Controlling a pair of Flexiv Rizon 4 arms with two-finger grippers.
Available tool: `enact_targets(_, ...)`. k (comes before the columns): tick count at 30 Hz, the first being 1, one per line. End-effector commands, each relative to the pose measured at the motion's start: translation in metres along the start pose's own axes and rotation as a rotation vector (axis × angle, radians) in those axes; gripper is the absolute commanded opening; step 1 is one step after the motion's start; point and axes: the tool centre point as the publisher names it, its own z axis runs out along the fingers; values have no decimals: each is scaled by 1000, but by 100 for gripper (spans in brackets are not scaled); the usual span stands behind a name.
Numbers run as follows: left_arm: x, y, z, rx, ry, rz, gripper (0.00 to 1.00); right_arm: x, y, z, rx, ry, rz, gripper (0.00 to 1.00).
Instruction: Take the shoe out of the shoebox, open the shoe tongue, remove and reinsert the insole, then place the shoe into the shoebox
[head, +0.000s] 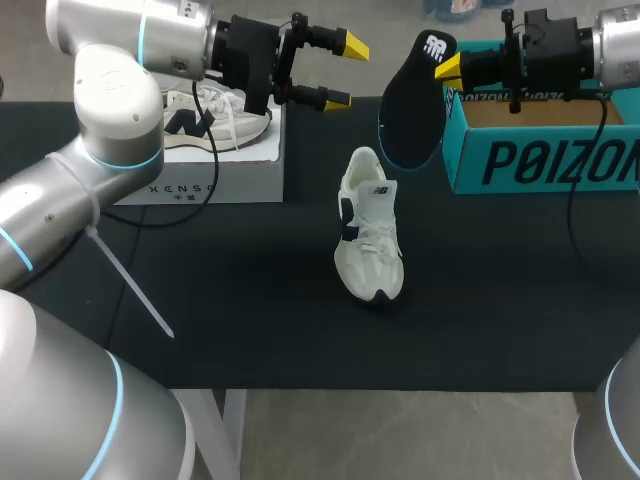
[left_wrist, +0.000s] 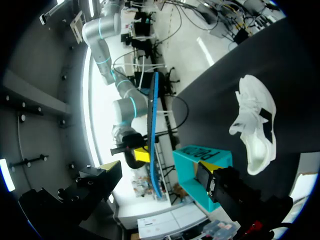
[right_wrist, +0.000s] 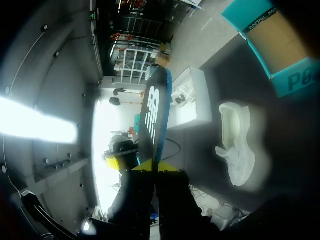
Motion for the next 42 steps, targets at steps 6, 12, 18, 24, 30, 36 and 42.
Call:
enact_targets(6,1,-5,15,87,-214,19,100,3,10,25,90,-21,-4,0)
enact_targets(12,-2,-7,18,100,-279,23,98,2,13,36,121,-44,-18,0)
enact_targets(18,-1,-14,27,102,-309,29,85,2,30,49,132,-67,-10,0)
enact_targets(24,3,-16,36,67,-290,19,56,0,40,52,99,-104,-35,0)
enact_targets(30,14,-12,43,4,-257,0,36,-3,40,52,94,-101,-31,0)
enact_targets(36,24,-8,50,-23,-231,-19,35,-5,42,50,86,-102,-26,0)
enact_targets(42,18,-14,46,-41,-213,-25,0,-5,40,51,91,-104,-25,0)
